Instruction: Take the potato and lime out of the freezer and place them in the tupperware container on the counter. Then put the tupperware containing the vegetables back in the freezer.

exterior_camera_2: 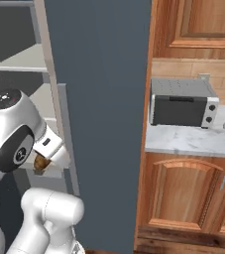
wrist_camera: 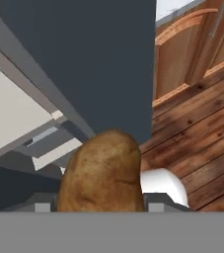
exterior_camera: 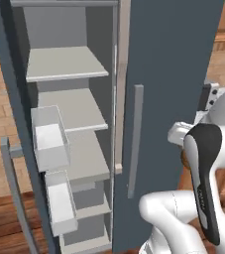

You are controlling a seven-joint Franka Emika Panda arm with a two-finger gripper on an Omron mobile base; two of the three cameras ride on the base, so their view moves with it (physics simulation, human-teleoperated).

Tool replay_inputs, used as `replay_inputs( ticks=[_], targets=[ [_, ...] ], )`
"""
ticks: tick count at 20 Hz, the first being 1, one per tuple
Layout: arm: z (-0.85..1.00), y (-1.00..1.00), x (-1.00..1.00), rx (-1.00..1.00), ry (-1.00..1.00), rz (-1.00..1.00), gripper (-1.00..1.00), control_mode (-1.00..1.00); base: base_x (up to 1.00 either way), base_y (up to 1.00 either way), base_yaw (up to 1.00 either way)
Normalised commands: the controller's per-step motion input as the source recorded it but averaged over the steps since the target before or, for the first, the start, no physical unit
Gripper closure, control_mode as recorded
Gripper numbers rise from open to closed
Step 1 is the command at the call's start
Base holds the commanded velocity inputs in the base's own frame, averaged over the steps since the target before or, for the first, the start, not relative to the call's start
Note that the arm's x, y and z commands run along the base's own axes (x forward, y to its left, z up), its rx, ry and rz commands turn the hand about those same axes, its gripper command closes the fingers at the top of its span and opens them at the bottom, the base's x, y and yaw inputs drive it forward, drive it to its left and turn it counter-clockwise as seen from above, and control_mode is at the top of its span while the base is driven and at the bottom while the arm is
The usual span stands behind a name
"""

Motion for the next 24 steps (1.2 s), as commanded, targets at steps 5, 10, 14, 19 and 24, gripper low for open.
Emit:
replay_inputs(
  ticks=[5,10,14,19,24],
  targets=[
    [0.0,0.0,0.0,0.0,0.0,0.0,1.0,1.0,0.13,-1.0,0.0],
    [0.0,0.0,0.0,0.0,0.0,0.0,1.0,1.0,0.57,-1.0,0.0],
    [0.0,0.0,0.0,0.0,0.0,0.0,1.0,1.0,0.62,-1.0,0.0],
    [0.0,0.0,0.0,0.0,0.0,0.0,1.0,1.0,0.65,-1.0,0.0],
    [0.0,0.0,0.0,0.0,0.0,0.0,1.0,1.0,0.67,-0.87,0.06]
  ],
)
